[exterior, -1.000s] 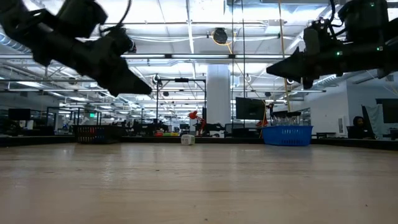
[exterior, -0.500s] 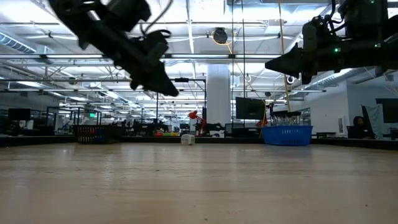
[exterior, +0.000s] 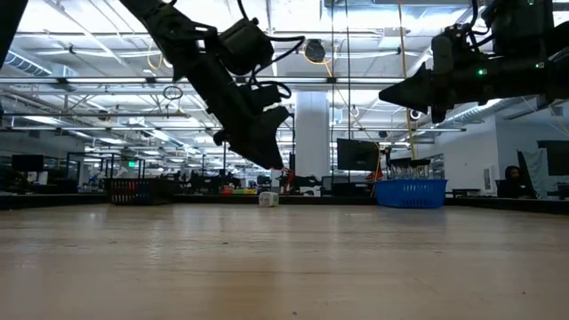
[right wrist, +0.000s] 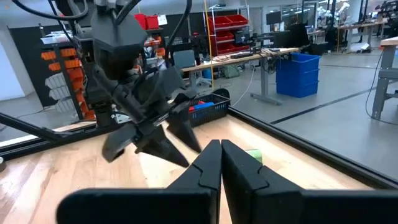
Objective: Pick & Place Office items
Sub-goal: Put the green charger adapter into the red basket
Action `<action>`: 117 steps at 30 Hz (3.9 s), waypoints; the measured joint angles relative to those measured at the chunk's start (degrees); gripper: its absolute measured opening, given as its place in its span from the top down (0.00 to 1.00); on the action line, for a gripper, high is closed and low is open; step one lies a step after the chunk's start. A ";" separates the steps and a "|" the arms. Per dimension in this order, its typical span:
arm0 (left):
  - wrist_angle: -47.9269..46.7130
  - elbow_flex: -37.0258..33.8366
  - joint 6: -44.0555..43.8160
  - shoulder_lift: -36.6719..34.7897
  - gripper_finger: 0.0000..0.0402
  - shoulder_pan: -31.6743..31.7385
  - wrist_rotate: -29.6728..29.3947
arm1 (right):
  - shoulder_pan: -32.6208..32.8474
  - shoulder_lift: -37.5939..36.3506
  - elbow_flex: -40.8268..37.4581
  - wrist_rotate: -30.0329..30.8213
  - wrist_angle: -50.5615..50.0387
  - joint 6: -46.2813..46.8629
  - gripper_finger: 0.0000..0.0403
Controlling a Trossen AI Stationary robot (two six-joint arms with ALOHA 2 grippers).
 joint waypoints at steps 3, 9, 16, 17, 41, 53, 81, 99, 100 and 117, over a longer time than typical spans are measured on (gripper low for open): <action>-1.40 0.58 -0.84 0.00 0.47 1.20 -3.34 | 0.02 0.00 0.02 0.00 -0.11 0.13 0.99; -1.01 0.56 -5.73 0.03 0.28 7.42 -2.19 | 0.17 0.00 0.02 -0.02 -0.54 0.13 0.99; -0.14 0.54 -5.24 0.03 0.20 10.32 0.70 | 0.17 0.00 0.02 -0.02 -0.50 0.13 0.99; -0.42 0.54 -5.08 0.03 0.19 10.58 0.80 | 0.17 0.02 0.02 -0.02 -0.52 0.13 0.99; 8.66 0.58 -4.60 8.85 0.23 16.29 1.91 | 0.17 0.00 0.02 -0.01 -0.54 0.15 0.99; 6.03 3.25 -2.70 9.20 0.23 19.09 7.12 | 0.17 0.00 0.02 -0.02 -0.51 0.15 0.99; -13.77 16.82 14.39 16.09 0.67 18.37 6.62 | 0.15 0.02 0.02 -0.02 -0.87 -0.04 0.99; -4.19 7.49 22.85 7.94 0.66 -1.72 18.96 | 0.26 0.01 0.02 -0.11 -0.87 0.78 0.99; -0.53 6.51 22.74 8.35 0.65 -3.60 19.37 | 0.26 0.00 0.02 -0.11 -0.87 1.17 0.99; 14.70 13.19 19.46 20.33 0.64 -16.47 20.22 | 0.26 0.13 0.02 -0.07 -0.52 1.62 0.99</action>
